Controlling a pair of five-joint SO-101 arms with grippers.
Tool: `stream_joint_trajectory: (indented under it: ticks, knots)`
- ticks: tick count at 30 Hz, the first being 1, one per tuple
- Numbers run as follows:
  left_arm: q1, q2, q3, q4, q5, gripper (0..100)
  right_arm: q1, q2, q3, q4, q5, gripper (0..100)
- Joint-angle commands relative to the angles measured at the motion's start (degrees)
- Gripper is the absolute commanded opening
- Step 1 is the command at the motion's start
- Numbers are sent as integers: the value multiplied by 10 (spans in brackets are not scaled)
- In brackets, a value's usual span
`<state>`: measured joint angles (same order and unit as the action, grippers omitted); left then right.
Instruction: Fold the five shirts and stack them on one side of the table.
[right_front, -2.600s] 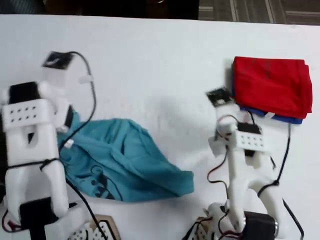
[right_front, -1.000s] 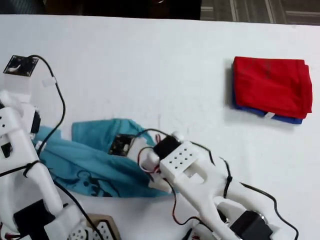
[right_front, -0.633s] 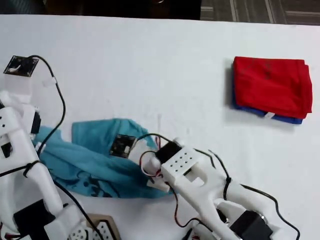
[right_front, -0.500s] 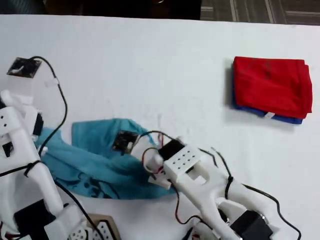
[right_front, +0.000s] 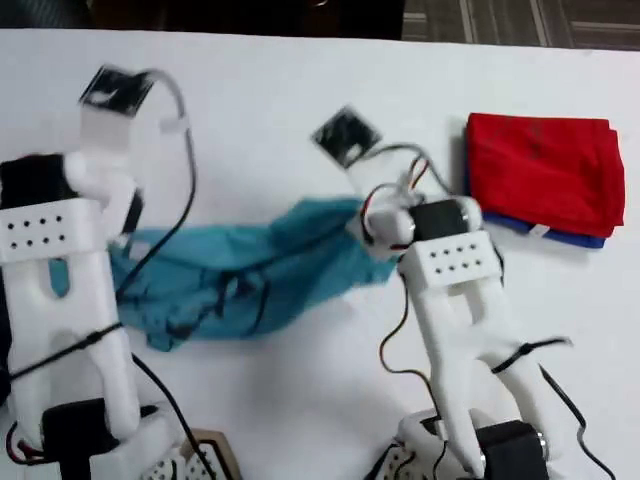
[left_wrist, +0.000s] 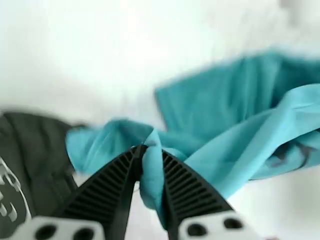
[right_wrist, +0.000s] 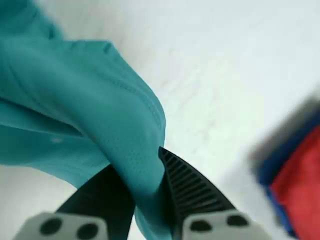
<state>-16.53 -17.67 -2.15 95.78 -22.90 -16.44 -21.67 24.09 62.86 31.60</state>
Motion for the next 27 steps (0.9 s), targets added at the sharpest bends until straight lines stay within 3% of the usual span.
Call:
stream_joint_trajectory:
  ticks: [1, 7, 15, 21, 27]
  knots:
    - [61, -21, -136, 18, 19, 26, 30, 0, -100, -34, 1, 18]
    - [86, -21, -285, 32, 21, 25, 74, 1, -254, -17, 1, 18]
    - [86, -22, -349, 55, 21, 25, 120, 0, -337, 49, 1, 18]
    - [81, -27, -168, 66, 18, 25, 110, -3, -243, 170, 2, 18]
    - [83, -23, 80, 56, 17, 25, 105, -6, -66, 204, 2, 18]
